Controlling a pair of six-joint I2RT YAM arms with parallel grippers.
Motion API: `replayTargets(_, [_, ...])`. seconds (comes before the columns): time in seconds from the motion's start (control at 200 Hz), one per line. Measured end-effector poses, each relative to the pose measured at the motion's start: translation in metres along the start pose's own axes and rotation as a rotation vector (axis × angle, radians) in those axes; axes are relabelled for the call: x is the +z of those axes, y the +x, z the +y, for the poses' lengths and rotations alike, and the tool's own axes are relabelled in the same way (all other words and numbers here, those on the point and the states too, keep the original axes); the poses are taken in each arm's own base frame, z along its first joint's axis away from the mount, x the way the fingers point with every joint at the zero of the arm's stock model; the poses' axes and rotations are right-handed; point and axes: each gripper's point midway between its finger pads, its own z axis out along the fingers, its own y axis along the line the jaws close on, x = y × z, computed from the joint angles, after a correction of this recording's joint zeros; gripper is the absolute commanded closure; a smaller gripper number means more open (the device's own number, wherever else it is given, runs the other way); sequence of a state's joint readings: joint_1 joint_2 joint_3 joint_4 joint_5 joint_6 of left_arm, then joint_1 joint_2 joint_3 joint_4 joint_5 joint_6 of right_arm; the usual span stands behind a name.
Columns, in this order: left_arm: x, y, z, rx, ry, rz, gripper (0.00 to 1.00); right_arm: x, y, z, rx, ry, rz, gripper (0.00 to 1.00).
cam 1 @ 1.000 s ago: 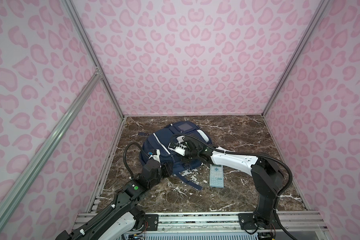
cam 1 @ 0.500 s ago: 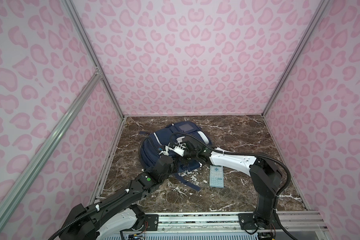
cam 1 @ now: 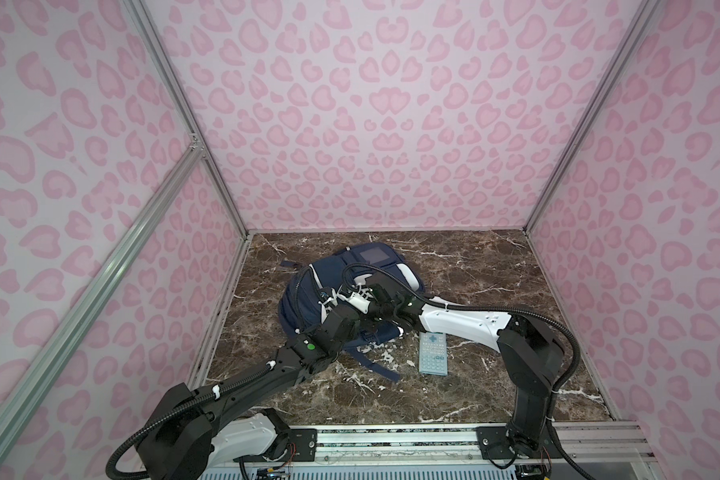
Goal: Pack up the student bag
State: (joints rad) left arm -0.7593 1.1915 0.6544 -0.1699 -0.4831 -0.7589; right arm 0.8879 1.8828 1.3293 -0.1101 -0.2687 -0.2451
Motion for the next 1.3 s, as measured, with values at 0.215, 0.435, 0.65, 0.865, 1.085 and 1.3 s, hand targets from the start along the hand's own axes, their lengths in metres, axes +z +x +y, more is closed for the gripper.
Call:
replayTargets(0.215, [-0.008,-0.002,0.0,-0.017,0.036,0.021,0.97,-0.006,0.001,-0.004,0.01,-0.005,-0.016,1.0])
replayTargets(0.435, [-0.015,-0.01,0.011,-0.065,0.064,0.051,0.97,-0.013,0.003,-0.013,0.025,-0.002,-0.034,1.0])
replayTargets(0.65, [-0.017,-0.019,0.033,-0.14,0.105,0.079,0.97,-0.018,0.007,-0.016,0.002,0.011,-0.035,1.0])
replayTargets(0.865, [-0.024,-0.023,0.031,-0.13,0.156,0.085,0.97,-0.025,0.013,-0.026,-0.029,0.002,-0.034,0.79])
replayTargets(1.085, [-0.027,-0.009,0.026,-0.147,0.208,0.133,0.97,-0.038,0.017,-0.025,-0.012,0.058,-0.041,0.43])
replayTargets(1.3, [-0.03,0.0,0.01,-0.157,0.295,0.198,0.97,-0.027,-0.009,0.019,-0.104,0.03,-0.141,0.49])
